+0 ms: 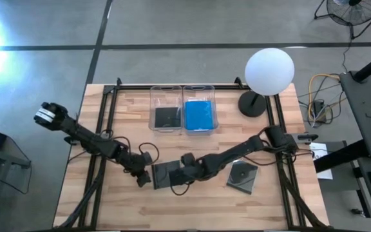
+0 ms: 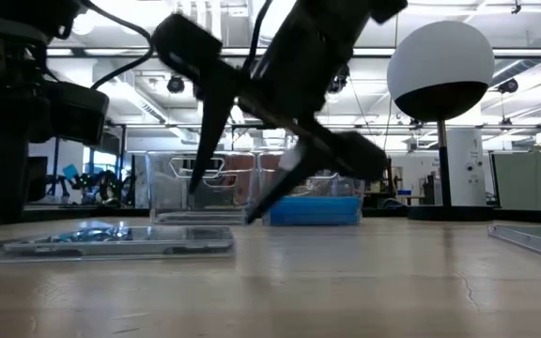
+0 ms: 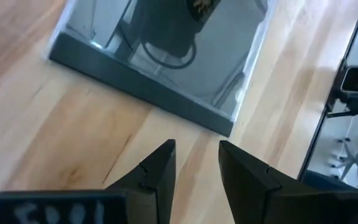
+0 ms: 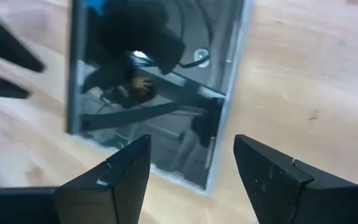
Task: Pick & place jewel cases by type
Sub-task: Put the left black CD case into the left transparent bin
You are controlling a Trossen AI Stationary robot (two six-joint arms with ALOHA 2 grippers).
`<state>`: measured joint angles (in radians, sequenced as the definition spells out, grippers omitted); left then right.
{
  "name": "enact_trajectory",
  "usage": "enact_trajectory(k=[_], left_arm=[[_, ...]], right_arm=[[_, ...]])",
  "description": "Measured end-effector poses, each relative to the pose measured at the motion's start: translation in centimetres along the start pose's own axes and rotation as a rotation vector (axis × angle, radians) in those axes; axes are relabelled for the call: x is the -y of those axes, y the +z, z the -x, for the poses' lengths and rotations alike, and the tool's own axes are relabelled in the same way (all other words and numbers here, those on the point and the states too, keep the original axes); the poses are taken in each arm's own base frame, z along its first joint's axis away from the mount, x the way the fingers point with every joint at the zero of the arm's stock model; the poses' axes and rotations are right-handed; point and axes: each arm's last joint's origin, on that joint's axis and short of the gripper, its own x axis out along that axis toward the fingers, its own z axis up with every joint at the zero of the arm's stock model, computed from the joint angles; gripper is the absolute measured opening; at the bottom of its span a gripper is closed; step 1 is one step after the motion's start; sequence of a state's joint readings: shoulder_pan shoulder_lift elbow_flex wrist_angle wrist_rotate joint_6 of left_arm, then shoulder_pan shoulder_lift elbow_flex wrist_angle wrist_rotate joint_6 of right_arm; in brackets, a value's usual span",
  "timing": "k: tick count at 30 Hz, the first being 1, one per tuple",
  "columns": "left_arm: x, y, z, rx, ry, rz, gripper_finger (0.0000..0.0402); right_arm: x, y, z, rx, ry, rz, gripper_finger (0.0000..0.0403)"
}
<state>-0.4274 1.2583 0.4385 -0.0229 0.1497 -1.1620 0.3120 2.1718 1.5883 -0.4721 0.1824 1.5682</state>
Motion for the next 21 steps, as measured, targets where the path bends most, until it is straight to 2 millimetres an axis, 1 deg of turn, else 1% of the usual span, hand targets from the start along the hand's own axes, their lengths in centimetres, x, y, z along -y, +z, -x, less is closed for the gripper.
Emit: enact_trajectory(k=[4,7,11,14,18,21], left_arm=[[0.1,-0.6,-0.2,0.010,0.023,0.000,0.0103],[-0.1,-0.8,-0.6,0.008,0.047,0.003,0.0104],[-0.4,-0.8,-1.3,0.009,0.071,0.027,0.0104],[-0.3,-0.7,-1.8,0.012,0.062,0.028,0.0104],[-0.4,-0.7,-2.1,0.003,0.067,0.024,0.0104],[-0.5,-0.8,-2.2,0.000,0.067,0.018,0.0104]], right_arm=[[0.7,0.1,-1.5,0.004,-0.043,-0.023,0.0224],[0.9,0.1,-2.1,0.008,-0.047,-0.022,0.0224],[0.7,-0.2,-3.2,-0.026,-0.002,-0.003,0.0224],[0.1,-0.2,-3.4,-0.042,0.067,0.008,0.0224],[-0.2,0.0,-3.2,-0.035,0.106,0.092,0.0224],[-0.4,0.4,-2.9,-0.040,0.116,0.102,0.0224]])
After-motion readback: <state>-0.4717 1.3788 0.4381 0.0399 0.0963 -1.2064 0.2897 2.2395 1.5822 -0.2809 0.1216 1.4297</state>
